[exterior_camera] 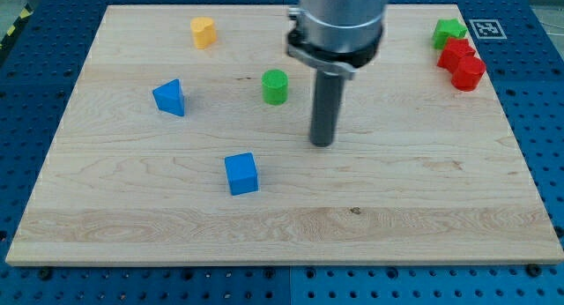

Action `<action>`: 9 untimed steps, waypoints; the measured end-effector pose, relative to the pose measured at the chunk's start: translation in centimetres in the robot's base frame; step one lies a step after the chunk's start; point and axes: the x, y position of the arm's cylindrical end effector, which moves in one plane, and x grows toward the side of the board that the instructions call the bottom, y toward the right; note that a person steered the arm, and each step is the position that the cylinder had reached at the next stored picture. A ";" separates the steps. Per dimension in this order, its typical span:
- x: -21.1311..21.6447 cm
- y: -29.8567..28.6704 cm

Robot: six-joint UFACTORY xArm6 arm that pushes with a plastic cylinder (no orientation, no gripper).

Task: Slide your arm to the left of green circle

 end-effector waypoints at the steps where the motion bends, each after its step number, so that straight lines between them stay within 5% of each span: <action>1: 0.0 -4.5; 9: -4.5 -5.4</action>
